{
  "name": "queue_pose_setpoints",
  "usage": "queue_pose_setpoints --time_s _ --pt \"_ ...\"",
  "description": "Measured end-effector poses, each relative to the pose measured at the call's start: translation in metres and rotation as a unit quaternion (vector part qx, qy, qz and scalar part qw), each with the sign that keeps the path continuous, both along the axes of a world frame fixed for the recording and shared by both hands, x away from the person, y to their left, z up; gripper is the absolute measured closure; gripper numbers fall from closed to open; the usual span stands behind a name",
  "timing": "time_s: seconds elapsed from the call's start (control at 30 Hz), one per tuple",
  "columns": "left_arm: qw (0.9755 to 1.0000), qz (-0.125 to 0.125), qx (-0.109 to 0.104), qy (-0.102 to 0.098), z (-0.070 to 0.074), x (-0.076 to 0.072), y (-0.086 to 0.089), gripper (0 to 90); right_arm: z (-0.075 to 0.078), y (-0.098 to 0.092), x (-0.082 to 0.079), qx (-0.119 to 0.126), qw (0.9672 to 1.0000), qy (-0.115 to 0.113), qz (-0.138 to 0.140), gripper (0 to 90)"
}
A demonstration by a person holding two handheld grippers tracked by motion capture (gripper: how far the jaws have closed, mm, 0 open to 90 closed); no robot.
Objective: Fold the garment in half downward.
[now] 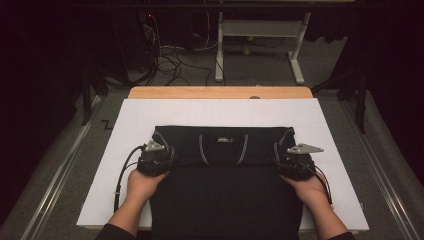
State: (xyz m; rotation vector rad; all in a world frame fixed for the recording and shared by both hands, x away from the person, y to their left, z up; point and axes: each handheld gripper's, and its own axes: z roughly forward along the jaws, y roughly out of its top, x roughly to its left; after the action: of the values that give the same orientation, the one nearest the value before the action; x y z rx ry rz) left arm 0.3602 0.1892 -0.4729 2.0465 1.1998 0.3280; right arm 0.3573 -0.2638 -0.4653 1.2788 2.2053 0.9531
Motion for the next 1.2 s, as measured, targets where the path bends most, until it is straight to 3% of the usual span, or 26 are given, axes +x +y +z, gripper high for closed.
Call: queue_pose_setpoints --time_s 0.17,0.3,0.43,0.57,0.63,0.9,1.0,1.2 --pt "0.9999 0.006 -0.011 -0.012 0.004 -0.003 0.002 70.0 0.001 0.006 -0.004 -0.016 0.9996 -0.016 0.016 73.7" --pt "0.9991 0.004 -0.027 -0.033 0.016 -0.011 0.003 70.5 0.01 0.005 -0.01 -0.004 0.9991 -0.039 0.017 74.7" --pt "0.9983 -0.005 -0.028 -0.05 0.027 -0.022 0.002 70.4 0.02 0.002 -0.02 0.005 0.998 -0.059 0.02 74.6" --pt "0.9972 -0.016 -0.041 -0.06 0.034 -0.037 0.004 70.4 0.025 -0.001 -0.032 0.011 0.9973 -0.068 0.025 74.5" --pt "0.997 -0.022 -0.034 -0.067 0.034 -0.046 0.004 70.3 0.025 -0.003 -0.039 0.015 0.9972 -0.068 0.026 74.4" --pt "0.9977 -0.038 -0.04 -0.039 0.022 -0.074 0.011 70.2 0.023 -0.007 -0.074 0.023 0.9963 -0.074 0.036 74.4" --pt "0.9976 -0.049 -0.02 -0.045 0.02 -0.086 0.005 70.1 0.023 -0.008 -0.084 0.028 0.9961 -0.076 0.037 74.1" --pt "0.9978 -0.044 -0.04 -0.029 0.011 -0.089 0.012 69.9 0.017 -0.009 -0.099 0.029 0.9965 -0.068 0.04 73.7"
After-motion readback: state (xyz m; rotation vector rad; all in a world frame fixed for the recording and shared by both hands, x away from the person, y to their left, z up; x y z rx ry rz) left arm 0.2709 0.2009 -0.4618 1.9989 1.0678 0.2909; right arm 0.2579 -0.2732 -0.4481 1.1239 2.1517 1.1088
